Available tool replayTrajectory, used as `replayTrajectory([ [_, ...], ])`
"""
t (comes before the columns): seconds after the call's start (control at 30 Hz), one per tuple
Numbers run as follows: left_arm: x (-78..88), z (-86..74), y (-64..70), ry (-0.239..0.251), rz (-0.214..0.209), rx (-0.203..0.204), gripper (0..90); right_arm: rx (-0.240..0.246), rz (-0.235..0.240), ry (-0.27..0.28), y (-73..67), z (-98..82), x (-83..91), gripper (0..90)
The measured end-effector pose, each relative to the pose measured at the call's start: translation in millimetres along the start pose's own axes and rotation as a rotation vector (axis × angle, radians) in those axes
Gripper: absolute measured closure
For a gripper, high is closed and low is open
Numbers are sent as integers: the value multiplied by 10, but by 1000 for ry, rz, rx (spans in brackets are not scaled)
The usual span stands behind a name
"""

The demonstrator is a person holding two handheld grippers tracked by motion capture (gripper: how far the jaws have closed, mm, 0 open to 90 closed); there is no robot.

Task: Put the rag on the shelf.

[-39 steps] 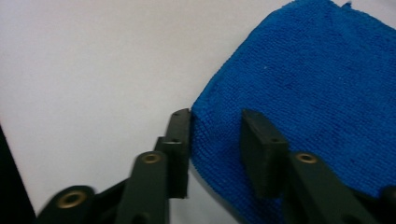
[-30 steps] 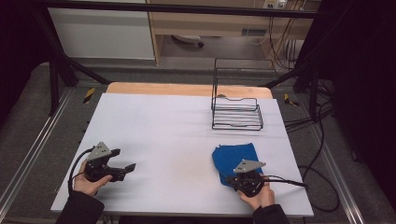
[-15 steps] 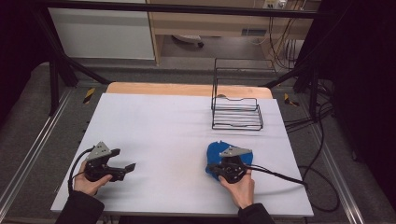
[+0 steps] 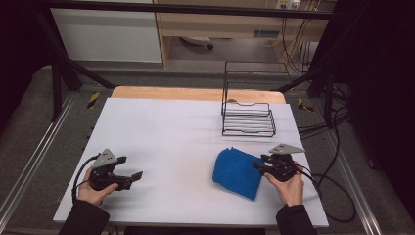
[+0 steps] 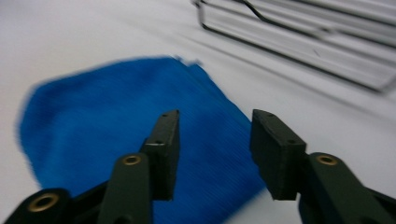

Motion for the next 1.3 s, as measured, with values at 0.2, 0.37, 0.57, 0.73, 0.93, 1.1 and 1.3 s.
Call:
replayTrajectory([
  [0.2, -1, 0, 4, -1, 1, 0, 101, 21, 111, -37, -91, -220, 99, 581],
  [0.37, 7, 9, 15, 7, 0, 0, 101, 76, 223, -77, -363, -378, 265, 592],
  [0.57, -4, 8, 24, 2, -2, -4, 101, 133, 232, -125, -474, -572, 302, 633],
  [0.73, 4, 5, 14, 2, 0, 0, 101, 169, 204, -146, -491, -604, 264, 838],
  [0.93, 6, 11, 10, 5, 1, -1, 101, 124, 215, -164, -570, -510, 359, 867],
  [1.1, 2, 9, 18, 2, -1, -3, 101, 91, 298, -168, -832, -466, 371, 837],
  [1.3, -3, 4, 9, 1, 0, 0, 101, 65, 299, -86, -761, -331, 367, 593],
])
Point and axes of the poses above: each handheld gripper's, and its own axes: x roughly backward along the jaws, z roughly out of its top, y roughly to its right, the point moved 2 cm from there along -x, roughly forward along the jaws, and after that the axes turned 9 degrees about y, right-handed, at the moved point
